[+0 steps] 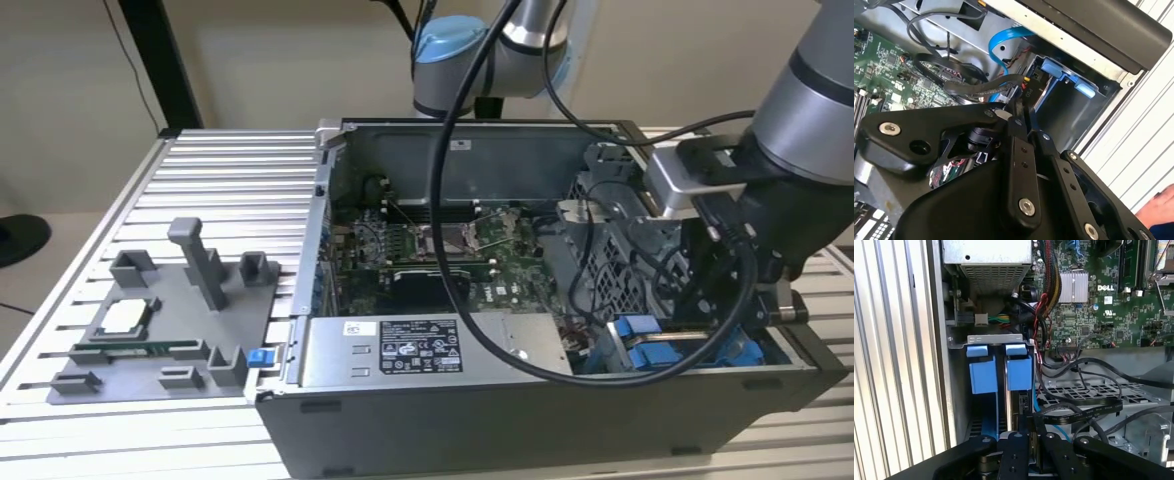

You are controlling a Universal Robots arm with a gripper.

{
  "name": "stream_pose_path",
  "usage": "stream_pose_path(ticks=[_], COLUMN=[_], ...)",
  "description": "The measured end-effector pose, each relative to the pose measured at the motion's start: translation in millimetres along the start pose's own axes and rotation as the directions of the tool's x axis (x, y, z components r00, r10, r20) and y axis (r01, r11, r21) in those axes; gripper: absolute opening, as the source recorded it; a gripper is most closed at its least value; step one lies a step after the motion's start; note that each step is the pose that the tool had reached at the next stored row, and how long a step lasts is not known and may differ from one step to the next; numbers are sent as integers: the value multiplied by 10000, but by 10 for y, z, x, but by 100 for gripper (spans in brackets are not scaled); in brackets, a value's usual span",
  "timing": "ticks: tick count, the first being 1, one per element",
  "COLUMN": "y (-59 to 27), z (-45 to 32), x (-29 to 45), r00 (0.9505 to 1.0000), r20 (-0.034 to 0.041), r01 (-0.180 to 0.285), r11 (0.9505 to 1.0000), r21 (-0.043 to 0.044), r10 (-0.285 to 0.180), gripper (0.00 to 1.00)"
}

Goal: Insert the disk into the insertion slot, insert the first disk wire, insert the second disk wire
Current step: 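Insert the second disk wire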

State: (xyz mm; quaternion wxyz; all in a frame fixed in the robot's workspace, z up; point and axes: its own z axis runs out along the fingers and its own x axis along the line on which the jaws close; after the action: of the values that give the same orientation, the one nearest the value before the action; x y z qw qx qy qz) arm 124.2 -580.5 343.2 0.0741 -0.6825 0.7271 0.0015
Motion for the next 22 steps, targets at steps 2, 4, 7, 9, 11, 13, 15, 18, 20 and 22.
stream_pose_path(ticks=[2,4,7,9,11,13,15,18,20,22], y=[-1,-2,-5,-8,-11,-11,-10,-8,-4,-3], z=[4,8,15,21,26,30,43,79,109,116], x=[2,4,6,8,9,12,15,21,25,26], r00=[10000,10000,10000,10000,10000,10000,10000,10000,9999,9999], r20=[2,4,11,23,32,41,60,86,107,131], r01=[3,5,8,12,16,18,24,29,29,27], r11=[10000,10000,10000,10000,10000,10000,10000,10000,10000,10000], r21=[0,-1,-2,-2,-4,-5,-1,11,19,19], r10=[-3,-5,-8,-12,-16,-18,-24,-29,-29,-27], gripper=[0,0,0,0,0,0,0,0,0,0])
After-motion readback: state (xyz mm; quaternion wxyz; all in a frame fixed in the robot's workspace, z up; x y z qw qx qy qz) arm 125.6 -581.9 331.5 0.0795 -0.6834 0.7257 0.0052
